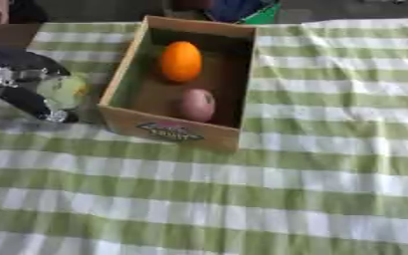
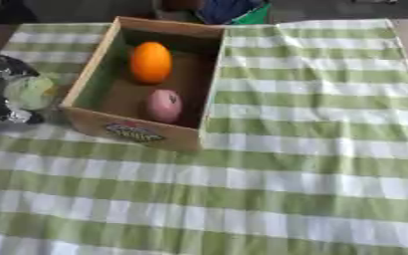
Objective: Pick up objects on the table and place them in the box.
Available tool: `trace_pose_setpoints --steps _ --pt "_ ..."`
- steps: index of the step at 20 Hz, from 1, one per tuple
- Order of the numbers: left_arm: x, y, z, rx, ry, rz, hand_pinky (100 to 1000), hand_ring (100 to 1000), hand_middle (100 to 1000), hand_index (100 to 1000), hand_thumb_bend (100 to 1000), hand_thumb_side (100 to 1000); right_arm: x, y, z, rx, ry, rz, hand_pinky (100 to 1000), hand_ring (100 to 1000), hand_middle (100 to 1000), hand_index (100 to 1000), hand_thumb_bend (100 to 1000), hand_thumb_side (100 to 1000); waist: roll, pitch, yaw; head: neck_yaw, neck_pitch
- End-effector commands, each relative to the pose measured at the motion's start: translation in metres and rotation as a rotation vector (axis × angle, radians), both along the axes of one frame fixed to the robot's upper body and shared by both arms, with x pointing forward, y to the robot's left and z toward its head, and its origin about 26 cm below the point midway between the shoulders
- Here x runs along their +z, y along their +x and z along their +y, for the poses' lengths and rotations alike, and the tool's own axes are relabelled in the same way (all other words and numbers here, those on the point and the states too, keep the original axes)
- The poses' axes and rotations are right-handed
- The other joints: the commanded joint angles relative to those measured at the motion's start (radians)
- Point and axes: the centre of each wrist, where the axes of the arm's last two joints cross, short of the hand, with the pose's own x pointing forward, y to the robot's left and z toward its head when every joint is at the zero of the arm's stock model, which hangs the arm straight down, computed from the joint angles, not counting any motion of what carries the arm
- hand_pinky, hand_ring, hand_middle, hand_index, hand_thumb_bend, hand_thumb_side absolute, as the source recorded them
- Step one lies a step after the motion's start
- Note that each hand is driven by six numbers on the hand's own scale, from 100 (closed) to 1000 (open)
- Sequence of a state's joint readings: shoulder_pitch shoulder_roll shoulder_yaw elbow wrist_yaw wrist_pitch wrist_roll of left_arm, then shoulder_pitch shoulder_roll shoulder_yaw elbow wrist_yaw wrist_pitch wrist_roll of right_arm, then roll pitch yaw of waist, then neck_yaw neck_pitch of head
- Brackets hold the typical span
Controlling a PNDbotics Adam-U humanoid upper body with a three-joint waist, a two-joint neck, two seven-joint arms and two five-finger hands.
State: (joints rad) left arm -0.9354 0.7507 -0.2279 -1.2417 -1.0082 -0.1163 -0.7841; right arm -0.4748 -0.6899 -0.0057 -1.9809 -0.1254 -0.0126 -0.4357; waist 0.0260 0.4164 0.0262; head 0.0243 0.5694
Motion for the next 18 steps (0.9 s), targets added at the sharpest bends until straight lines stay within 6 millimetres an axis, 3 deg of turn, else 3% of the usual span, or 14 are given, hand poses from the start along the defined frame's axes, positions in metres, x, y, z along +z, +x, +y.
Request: trace_pose_setpoints --steps 1,7,11,12,15,16,18 --pt "0.0107 -0.0005 0.0078 0.028 -0.007 -0.047 892 916 897 999 495 838 0.0082 -0.0048 -0.0011 0.001 -0.013 -0.026 736 750 619 802 100 685 -0.001 -0.017 -0.001 0.004 -0.015" --pt "0.0066 0.0032 0.0121 0.049 -0.031 -0.077 857 882 853 942 296 836 0.0074 -0.0048 -0.0018 0.003 -0.003 -0.024 738 752 619 804 100 690 -0.001 -0.013 -0.005 0.005 -0.020" --pt "0.0043 0.0050 0.0134 0.059 -0.041 -0.086 826 853 822 910 100 750 0.0074 -0.0048 -0.0021 0.005 0.003 -0.026 739 753 619 805 100 695 -0.001 -0.011 -0.007 0.006 -0.024" --pt "0.0040 0.0053 0.0135 0.059 -0.042 -0.089 825 852 821 909 100 742 0.0075 -0.0048 -0.0022 0.005 0.004 -0.026 739 753 619 805 100 695 -0.001 -0.011 -0.007 0.006 -0.025" --pt "0.0036 0.0059 0.0129 0.055 -0.045 -0.100 799 833 808 893 100 566 0.0072 -0.0049 -0.0026 0.006 0.009 -0.026 739 754 619 805 100 702 -0.001 -0.011 -0.008 0.007 -0.024" --pt "0.0035 0.0060 0.0126 0.052 -0.045 -0.102 797 831 806 892 100 554 0.0070 -0.0049 -0.0026 0.006 0.010 -0.025 739 754 618 805 100 702 -0.001 -0.011 -0.008 0.007 -0.024" --pt "0.0035 0.0060 0.0118 0.044 -0.044 -0.111 767 804 789 874 100 413 0.0067 -0.0049 -0.0027 0.006 0.011 -0.023 740 754 618 805 100 704 0.000 -0.013 -0.008 0.006 -0.023"
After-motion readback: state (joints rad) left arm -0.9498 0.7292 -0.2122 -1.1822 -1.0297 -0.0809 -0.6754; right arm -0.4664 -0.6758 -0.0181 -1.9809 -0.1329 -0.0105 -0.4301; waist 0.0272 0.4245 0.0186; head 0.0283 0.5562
